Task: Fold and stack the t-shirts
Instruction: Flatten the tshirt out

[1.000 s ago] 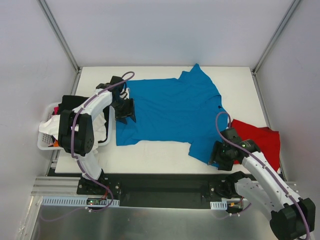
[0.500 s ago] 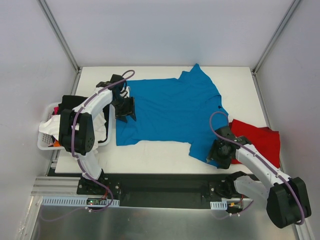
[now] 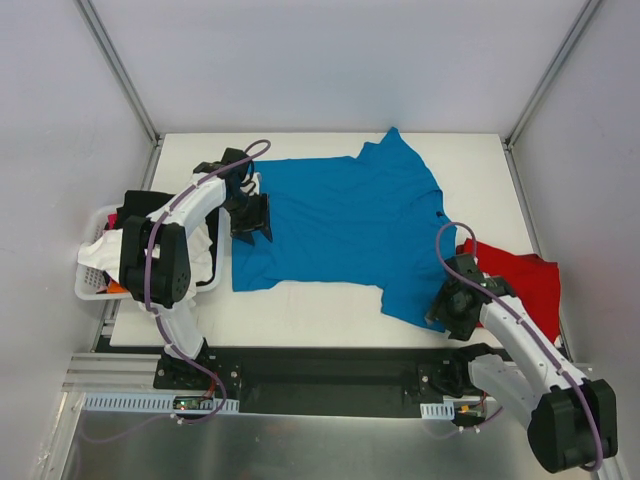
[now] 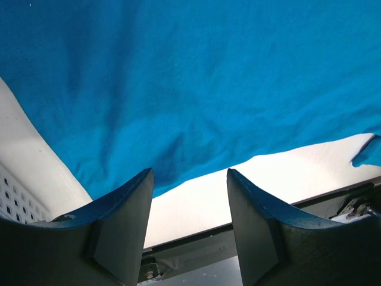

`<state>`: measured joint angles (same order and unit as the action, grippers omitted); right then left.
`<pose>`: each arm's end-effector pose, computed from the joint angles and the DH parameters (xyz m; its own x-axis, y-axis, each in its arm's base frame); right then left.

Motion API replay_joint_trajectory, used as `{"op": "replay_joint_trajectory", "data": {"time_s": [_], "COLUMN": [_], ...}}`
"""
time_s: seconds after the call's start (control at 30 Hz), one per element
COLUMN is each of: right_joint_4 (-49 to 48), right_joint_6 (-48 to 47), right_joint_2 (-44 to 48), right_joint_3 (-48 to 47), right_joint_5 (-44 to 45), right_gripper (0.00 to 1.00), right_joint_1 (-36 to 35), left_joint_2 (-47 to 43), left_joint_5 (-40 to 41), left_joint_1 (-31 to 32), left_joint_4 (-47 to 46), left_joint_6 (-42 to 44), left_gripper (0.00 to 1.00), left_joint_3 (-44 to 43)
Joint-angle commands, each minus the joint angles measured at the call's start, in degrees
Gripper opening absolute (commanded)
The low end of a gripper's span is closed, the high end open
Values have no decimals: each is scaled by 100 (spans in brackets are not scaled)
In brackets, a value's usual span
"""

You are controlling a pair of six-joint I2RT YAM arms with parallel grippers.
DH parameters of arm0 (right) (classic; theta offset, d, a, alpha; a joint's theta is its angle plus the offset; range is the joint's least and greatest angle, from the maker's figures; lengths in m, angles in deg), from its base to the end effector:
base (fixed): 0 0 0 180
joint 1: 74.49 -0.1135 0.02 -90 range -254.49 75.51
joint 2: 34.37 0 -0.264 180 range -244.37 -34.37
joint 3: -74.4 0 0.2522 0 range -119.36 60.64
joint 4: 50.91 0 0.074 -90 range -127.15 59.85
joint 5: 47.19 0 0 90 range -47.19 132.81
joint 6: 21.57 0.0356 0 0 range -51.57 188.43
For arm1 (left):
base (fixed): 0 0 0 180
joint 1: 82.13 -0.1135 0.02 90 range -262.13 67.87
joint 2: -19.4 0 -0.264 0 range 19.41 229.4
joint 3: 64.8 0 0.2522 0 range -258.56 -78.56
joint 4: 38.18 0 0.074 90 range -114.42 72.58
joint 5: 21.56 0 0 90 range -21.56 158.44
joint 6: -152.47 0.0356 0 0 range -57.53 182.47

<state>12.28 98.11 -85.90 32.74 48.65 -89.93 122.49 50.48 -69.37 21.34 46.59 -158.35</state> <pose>0.1322 0.0327 0.1723 -0.9181 0.2575 -0.3013 0.2513 0.9661 0.0597 0.3556 -0.0918 0.2281 -0.9630 -0.0488 -0.2650 0.0562 0.9254 -0.3748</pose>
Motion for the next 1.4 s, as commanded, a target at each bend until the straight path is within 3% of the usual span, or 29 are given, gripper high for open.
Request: {"op": "replay_joint_trajectory", "data": {"time_s": [0.0, 0.17, 0.53, 0.6, 0.63, 0.67, 0.7, 0.93, 1.2, 1.37], "right_joint_4": [445, 199, -197, -302, -320, -346, -346, -346, 295, 252], "right_joint_6": [-251, -295, -392, -418, -436, -436, -445, -471, -725, -752], "right_joint_2": [47, -366, -647, -735, -823, -876, -903, -824, -621, -788], "right_joint_3": [-444, -401, -119, -154, -172, -207, -216, -251, -1322, -1438], "right_joint_5": [294, 312, 268, 233, 233, 233, 224, 119, 285, 242], "right_gripper": [59, 52, 50, 37, 26, 7, 1, 1, 1, 1], "right_joint_1": [41, 112, 278, 296, 314, 314, 322, 323, 331, 331], "left_joint_2": [36, 36, -8, -17, -26, -17, -17, -52, -17, -25], "left_joint_5": [-59, -41, -15, -15, -24, -6, -6, -15, -32, -15], "left_joint_1": [-10, -10, -54, -54, -54, -62, -62, -106, -106, -106], "left_joint_4": [135, 135, 153, 153, 153, 161, 162, 162, 162, 153], "left_joint_6": [85, 85, 102, 103, 94, 102, 103, 102, 85, 67], "left_gripper": [52, 52, 52, 52, 52, 52, 52, 52, 52, 52], "left_joint_3": [-186, -195, -186, -195, -195, -195, -195, -160, -177, -169]}}
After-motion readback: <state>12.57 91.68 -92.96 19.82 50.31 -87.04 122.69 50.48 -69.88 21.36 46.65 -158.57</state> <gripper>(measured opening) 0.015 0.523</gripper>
